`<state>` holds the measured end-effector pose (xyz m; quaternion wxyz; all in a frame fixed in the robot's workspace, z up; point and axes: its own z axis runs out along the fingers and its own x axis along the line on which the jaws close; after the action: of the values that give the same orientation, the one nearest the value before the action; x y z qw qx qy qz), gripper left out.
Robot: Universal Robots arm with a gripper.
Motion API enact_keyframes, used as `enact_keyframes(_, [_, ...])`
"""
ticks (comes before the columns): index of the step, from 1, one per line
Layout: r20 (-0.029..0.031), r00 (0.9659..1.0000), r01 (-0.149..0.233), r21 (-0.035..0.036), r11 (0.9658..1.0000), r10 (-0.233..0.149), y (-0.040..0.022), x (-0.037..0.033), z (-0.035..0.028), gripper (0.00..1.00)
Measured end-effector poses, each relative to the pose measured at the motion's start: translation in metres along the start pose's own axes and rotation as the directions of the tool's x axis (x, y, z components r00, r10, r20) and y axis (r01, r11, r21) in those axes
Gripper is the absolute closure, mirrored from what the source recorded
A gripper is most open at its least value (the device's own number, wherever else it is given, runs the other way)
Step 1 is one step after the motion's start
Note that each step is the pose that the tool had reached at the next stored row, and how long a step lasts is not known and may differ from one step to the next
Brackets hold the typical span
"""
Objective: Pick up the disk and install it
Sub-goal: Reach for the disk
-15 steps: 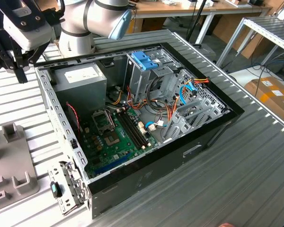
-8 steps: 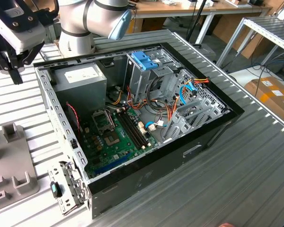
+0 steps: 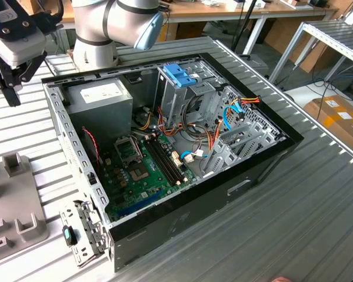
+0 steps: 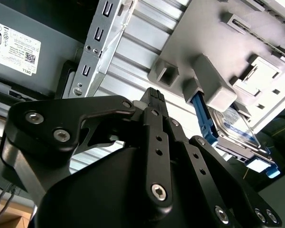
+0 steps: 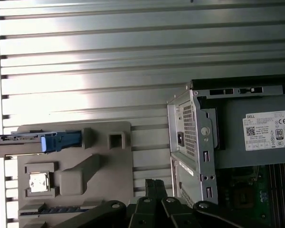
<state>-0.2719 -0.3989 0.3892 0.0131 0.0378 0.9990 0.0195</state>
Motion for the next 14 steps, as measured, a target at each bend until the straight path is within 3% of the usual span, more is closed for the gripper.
enact_keyframes(14, [0.0, 1.0, 0.0, 0.0, 1.0, 0.0, -0.0014, 0.0185, -0.0002, 0.89])
